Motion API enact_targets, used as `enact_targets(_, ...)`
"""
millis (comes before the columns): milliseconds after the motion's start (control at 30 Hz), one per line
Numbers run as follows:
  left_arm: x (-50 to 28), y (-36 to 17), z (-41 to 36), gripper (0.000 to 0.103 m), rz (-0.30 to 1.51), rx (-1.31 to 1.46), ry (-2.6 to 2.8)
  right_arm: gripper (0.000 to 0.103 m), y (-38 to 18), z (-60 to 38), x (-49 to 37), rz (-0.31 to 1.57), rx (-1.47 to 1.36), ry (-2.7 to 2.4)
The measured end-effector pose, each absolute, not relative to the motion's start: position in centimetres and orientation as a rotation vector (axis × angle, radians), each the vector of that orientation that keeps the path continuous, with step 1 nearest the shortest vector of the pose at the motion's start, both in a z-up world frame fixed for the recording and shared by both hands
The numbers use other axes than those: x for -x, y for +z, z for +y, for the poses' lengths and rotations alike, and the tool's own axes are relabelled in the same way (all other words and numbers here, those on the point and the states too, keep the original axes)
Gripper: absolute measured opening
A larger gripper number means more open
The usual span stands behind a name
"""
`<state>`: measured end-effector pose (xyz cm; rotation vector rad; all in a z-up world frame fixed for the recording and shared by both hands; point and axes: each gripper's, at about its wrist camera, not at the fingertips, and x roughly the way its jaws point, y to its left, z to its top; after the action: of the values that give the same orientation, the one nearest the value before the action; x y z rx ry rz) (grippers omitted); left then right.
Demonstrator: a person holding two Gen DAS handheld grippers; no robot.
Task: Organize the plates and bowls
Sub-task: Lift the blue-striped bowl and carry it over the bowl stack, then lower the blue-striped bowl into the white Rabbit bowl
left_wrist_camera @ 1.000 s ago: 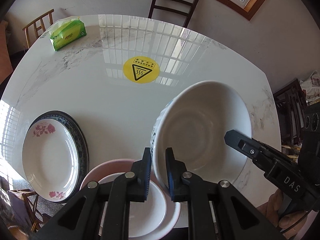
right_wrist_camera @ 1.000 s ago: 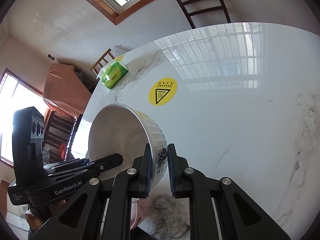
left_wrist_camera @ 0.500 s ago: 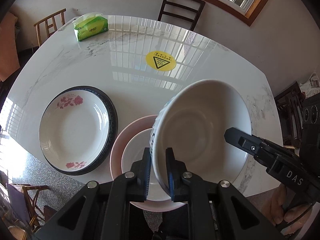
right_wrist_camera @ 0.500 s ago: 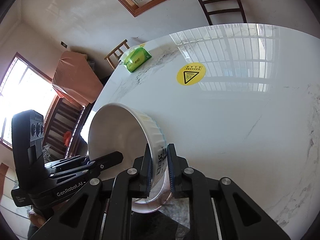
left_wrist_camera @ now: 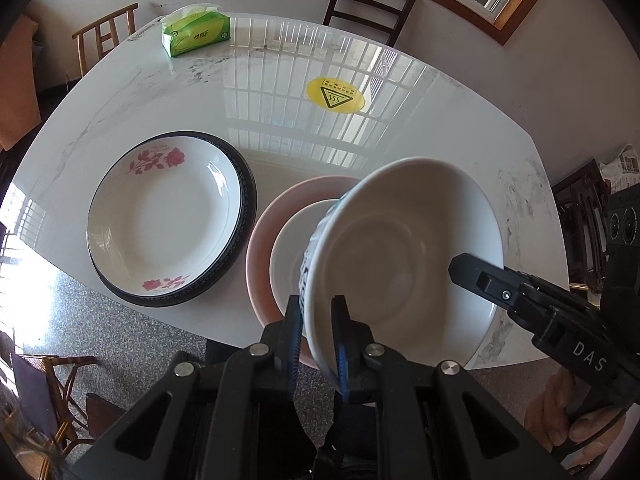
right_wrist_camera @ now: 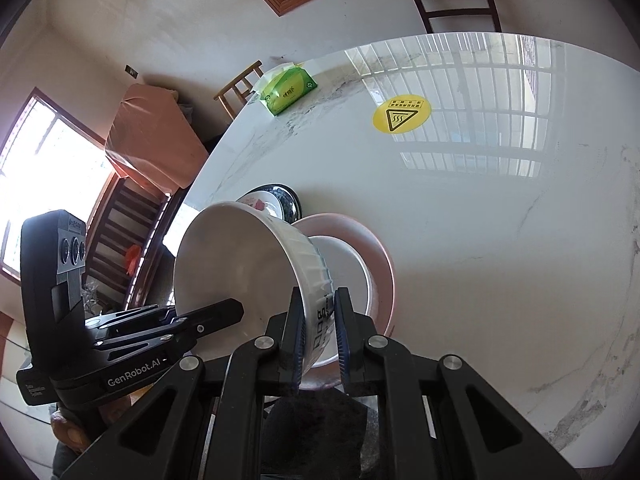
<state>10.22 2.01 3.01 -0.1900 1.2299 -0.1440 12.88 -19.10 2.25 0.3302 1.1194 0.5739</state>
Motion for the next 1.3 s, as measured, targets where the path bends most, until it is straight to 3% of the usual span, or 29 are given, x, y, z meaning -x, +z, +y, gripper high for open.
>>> enact_targets(1300, -9.8, 1.0, 2.0, 0.015, 1.236, 0.146, -0.126, 0.014, 0.5, -18.1, -12.1, 1.164, -0.324, 0.545)
